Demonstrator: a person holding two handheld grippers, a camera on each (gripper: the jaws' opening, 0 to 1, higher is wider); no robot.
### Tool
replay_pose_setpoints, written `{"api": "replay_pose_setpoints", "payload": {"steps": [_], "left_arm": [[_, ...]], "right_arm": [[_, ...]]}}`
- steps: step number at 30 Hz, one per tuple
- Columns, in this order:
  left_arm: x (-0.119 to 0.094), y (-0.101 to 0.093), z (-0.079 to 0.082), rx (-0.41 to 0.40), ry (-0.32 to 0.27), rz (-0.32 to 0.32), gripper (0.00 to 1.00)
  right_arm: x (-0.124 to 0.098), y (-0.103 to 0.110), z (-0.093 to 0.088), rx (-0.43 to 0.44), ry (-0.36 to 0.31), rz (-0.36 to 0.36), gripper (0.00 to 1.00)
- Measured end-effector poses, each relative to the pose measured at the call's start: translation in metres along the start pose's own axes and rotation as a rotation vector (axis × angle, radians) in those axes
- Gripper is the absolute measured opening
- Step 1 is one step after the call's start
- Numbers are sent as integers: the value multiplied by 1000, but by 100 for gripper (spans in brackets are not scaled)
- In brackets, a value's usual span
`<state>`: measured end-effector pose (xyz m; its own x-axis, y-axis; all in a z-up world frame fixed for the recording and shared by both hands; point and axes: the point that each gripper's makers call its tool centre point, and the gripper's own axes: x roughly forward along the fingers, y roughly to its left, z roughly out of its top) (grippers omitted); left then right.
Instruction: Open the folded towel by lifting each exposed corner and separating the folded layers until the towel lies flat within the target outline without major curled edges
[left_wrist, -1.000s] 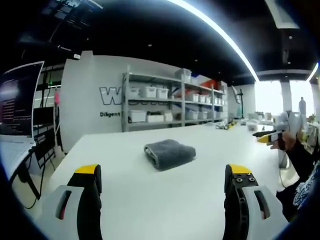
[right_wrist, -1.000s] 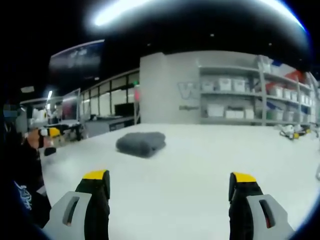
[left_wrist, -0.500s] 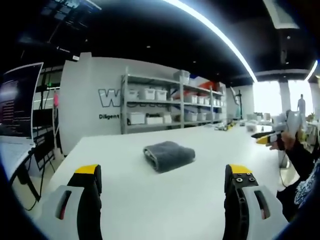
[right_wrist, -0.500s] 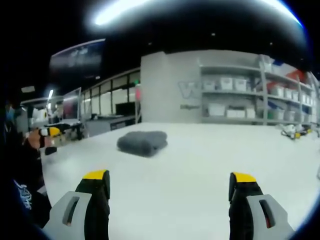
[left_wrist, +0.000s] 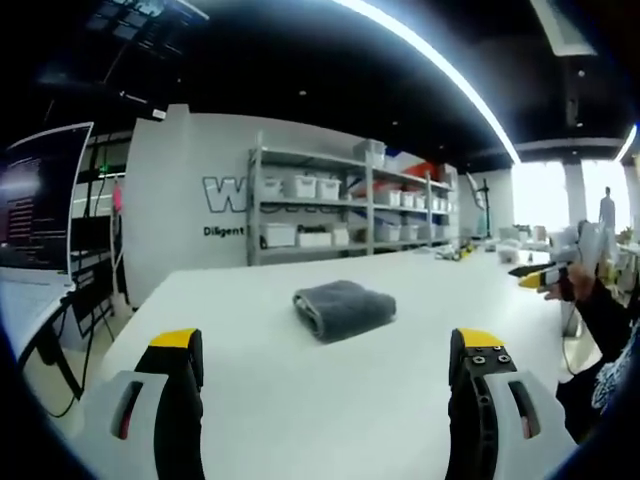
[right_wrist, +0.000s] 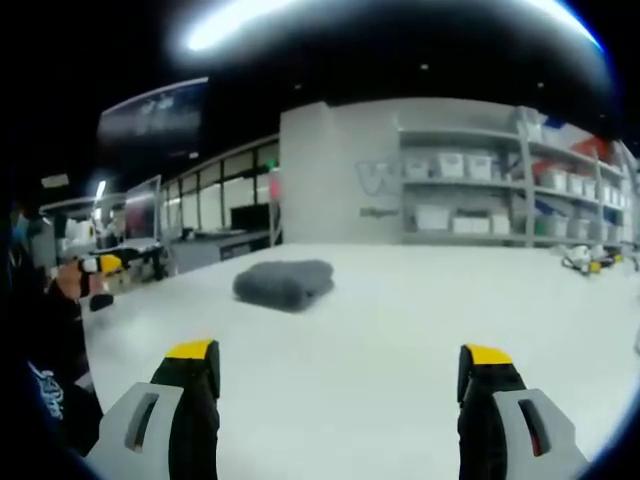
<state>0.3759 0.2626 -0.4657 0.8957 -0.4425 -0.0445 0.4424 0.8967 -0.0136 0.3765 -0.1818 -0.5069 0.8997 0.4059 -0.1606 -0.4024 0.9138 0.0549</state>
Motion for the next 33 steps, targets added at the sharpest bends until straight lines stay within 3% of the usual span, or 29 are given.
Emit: {"api": "replay_pose_setpoints", "payload": {"steps": [5, 7, 15, 33], "left_arm": [[1, 2, 3, -33, -21, 4, 100], [3, 2, 0, -46, -1, -3, 100], [4, -1, 1, -32, 12, -2, 100], [5, 0, -6, -40, 42, 5, 100]], "right_arm": [[1, -1, 0, -1, 1, -2, 100], [6, -1, 0, -7, 10, -3, 100], [14, 3, 7, -17, 2, 1, 100], [9, -2, 1, -5, 7, -5, 100]]}}
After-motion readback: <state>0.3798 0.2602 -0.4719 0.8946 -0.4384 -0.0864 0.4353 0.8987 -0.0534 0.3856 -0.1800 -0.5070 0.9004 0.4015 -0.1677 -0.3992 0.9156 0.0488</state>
